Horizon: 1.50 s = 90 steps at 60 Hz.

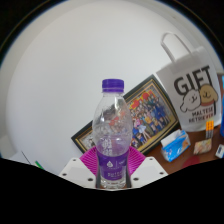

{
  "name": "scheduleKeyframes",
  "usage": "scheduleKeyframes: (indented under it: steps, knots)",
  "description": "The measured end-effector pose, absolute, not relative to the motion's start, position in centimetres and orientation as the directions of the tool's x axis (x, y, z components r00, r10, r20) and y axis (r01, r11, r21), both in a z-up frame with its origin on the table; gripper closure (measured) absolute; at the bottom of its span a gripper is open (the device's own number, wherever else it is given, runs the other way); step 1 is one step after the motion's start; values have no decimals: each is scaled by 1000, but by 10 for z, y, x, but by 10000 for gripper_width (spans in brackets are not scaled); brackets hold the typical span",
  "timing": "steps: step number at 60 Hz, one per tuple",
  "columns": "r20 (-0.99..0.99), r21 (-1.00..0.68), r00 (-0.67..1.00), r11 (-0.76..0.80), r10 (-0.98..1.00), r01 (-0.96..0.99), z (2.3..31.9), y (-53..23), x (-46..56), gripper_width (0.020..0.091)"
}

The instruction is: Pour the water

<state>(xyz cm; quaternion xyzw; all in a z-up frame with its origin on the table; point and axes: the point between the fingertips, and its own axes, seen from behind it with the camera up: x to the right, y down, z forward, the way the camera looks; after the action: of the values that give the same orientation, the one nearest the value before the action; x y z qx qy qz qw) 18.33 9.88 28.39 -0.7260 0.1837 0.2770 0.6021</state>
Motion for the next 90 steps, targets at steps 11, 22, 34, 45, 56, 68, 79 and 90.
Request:
scheduleKeyframes:
  steps: [11,22,34,45,56,68,79,90]
  knots:
    - [-223,-964,975,-152,9,-219,255,107,269,765]
    - [-29,-973,997,-228,-66,-43,171,115,337,765]
    - [-20,-956,998,-291,-59,-36,102,117,360,764]
    - [-17,-969,997,-243,-73,-34,84,115,364,737]
    - [-10,-962,996,-271,-89,-34,80,113,365,577]
    - [-44,-905,997,-420,-66,-68,78,90,349,263]
    - [-22,-879,990,-469,-142,-87,109,36,339,246]
    - [10,-859,986,-506,-165,-76,147,-43,306,249]
